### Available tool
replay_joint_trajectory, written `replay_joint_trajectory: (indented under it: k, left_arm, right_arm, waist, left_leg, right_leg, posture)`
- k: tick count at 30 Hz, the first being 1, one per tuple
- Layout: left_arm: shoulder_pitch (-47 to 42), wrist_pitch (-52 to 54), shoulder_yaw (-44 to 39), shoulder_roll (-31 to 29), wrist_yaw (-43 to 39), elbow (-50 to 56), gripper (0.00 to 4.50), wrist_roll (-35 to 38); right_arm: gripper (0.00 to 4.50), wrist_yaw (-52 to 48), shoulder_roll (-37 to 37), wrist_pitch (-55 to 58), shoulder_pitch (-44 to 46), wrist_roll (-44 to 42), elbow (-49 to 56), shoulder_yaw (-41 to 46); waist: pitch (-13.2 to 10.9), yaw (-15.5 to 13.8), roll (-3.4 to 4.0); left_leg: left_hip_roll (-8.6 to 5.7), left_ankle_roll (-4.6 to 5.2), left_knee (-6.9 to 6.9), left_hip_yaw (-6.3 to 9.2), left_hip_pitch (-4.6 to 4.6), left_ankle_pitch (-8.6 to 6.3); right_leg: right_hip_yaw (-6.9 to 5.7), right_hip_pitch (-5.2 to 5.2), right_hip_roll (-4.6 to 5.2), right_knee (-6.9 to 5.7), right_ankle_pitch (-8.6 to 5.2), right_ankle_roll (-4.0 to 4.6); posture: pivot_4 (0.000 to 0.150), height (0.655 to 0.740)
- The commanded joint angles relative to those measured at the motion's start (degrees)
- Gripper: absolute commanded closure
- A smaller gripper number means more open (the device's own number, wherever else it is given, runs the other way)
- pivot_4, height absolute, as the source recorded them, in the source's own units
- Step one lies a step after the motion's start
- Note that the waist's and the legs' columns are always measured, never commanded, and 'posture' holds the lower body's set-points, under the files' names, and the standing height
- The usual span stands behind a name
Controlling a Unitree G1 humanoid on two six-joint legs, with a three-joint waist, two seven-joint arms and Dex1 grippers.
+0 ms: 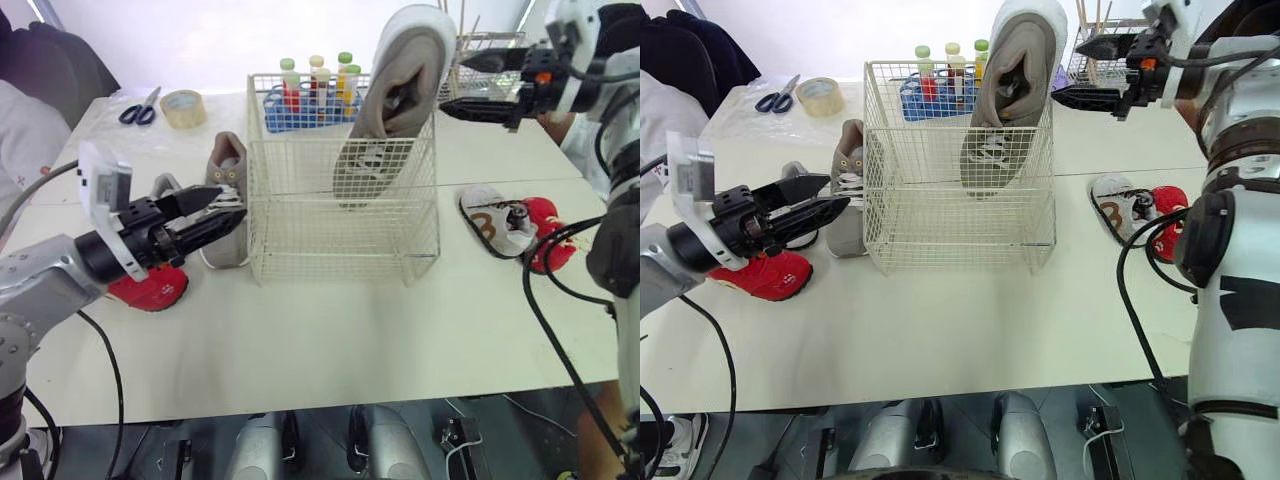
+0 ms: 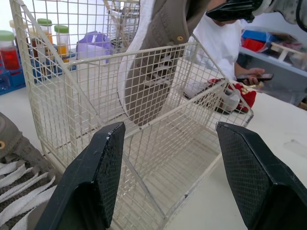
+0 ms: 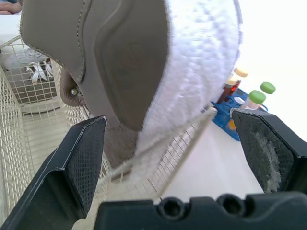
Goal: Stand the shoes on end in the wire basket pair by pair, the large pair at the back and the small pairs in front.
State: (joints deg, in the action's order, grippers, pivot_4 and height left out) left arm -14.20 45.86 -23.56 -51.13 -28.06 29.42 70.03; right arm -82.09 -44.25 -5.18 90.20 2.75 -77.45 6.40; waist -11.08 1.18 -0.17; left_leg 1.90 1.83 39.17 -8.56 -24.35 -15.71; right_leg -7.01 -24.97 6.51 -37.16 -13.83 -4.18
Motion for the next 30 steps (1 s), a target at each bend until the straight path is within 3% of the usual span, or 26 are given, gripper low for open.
replay_joint_trajectory:
  k: [1, 7, 11, 15, 19, 21, 24, 30]
  left_arm:
    - [-0.66, -0.21, -2.29, -0.99, -0.54, -0.07, 1.38, 0.03]
    - [-1.01, -0.40, -4.69, -2.84, -1.52, -3.23, 1.38, -1.38]
    - [-3.77, 0.93, -9.32, -5.68, 3.43, -10.46, 1.38, -2.86]
    - [-10.89, 4.66, -7.47, -8.91, 6.07, -25.02, 1.38, -6.47]
    - [-18.30, 8.27, -2.88, -8.90, -3.00, -38.11, 1.38, -7.72]
    - [-24.67, 9.21, 8.25, -9.22, -9.43, -46.14, 1.38, -16.01]
    - [-34.05, 7.59, 17.54, -7.15, -16.29, -56.76, 1.38, -24.92]
    - [-48.30, -0.02, 26.49, -0.28, -26.82, -76.55, 1.38, -39.36]
  right_arm:
    - [0.03, -1.46, -2.92, 1.87, 1.28, -4.10, 3.04, 3.74]
    - [0.03, 0.16, -6.37, 4.13, -0.28, -8.03, 4.70, 7.53]
    - [0.03, 1.23, -7.44, 12.70, 3.93, -17.38, 9.39, 14.83]
    - [0.03, -8.47, -3.73, 30.77, -3.01, -28.24, 33.19, 13.01]
    - [0.03, -9.51, -3.23, 48.83, -17.20, -38.17, 62.61, 5.90]
    - [0.03, -8.66, -2.40, 52.73, -24.42, -40.78, 74.86, 0.74]
    - [0.03, -6.99, -2.64, 56.36, -30.47, -43.55, 84.77, -2.37]
    - [0.03, -4.23, -6.61, 57.44, -40.40, -45.09, 99.06, -6.86]
  waist:
    - [0.00, 0.02, 0.00]
    - [0.00, 0.00, 0.00]
    - [-0.05, 0.00, 0.08]
    - [-0.04, 0.03, 0.19]
    - [0.12, -0.16, -0.04]
    - [0.12, -0.61, -0.07]
    - [0.15, -1.85, -0.14]
    - [0.20, -1.86, -0.51]
  left_leg:
    - [0.00, 0.00, 0.00, 0.00, 0.00, 0.00]
    - [0.01, 0.00, 0.00, 0.00, 0.01, 0.00]
    - [0.02, 0.00, 0.00, 0.00, 0.00, 0.00]
    - [0.04, -0.01, -0.05, 0.01, 0.03, 0.00]
    - [0.12, -0.02, -0.03, 0.02, 0.18, 0.00]
    - [0.03, 0.00, 0.03, -0.01, 0.17, 0.00]
    - [-0.06, 0.00, 0.05, 0.01, 0.16, 0.00]
    - [-0.09, 0.08, 0.13, -0.04, -0.13, 0.01]
  right_leg:
    - [0.00, 0.00, 0.00, 0.00, 0.00, 0.00]
    - [-0.01, 0.00, -0.01, 0.00, 0.00, 0.00]
    - [-0.01, -0.02, -0.01, -0.01, 0.00, 0.00]
    - [0.00, -0.03, -0.03, -0.03, 0.00, 0.00]
    - [-0.10, 0.15, -0.08, -0.04, -0.01, -0.01]
    - [-0.10, 0.16, 0.00, -0.07, 0.00, -0.02]
    - [-0.26, 0.21, 0.03, -0.08, 0.01, -0.03]
    - [-0.28, 0.01, 0.02, -0.01, 0.00, -0.05]
  posture:
    - [0.150, 0.7400]
    - [0.150, 0.7400]
    - [0.150, 0.7400]
    - [0.150, 0.7400]
    - [0.150, 0.7400]
    - [0.150, 0.7400]
    - [0.150, 0.7400]
    - [0.150, 0.7400]
